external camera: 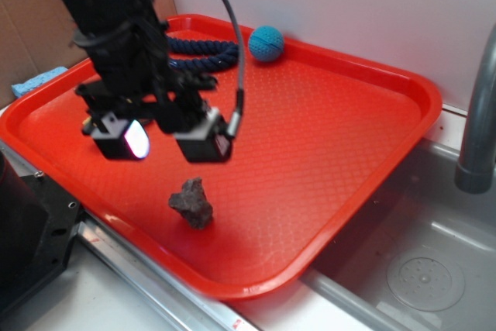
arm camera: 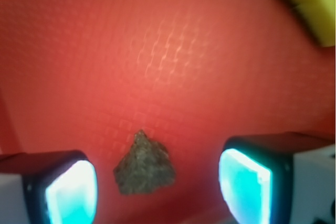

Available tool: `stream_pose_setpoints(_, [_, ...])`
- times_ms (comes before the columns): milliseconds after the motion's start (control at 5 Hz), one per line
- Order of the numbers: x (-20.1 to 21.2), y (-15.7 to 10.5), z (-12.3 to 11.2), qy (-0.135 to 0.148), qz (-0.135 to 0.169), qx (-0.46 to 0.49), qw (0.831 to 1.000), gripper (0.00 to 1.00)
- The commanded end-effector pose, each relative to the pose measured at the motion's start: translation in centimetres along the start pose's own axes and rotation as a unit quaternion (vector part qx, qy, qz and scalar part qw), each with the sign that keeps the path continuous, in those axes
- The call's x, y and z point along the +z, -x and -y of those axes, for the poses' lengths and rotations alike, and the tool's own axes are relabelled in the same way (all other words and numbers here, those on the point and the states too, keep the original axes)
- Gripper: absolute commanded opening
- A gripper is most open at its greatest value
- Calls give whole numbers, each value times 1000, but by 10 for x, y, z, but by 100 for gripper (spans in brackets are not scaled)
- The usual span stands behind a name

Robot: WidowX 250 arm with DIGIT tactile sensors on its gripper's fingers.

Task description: Grab the rock.

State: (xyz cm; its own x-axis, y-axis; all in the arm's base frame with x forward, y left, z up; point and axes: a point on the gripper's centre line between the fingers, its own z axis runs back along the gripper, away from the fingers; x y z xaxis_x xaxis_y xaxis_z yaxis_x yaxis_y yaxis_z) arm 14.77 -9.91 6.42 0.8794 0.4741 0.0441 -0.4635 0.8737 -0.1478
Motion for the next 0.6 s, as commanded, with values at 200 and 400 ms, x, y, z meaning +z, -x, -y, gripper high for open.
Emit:
stream_pose_setpoints(200, [-46,2,13,-19,15,13,1000,100])
stream_pose_setpoints(400, [-52,6,15,-13,7,19,1000,62])
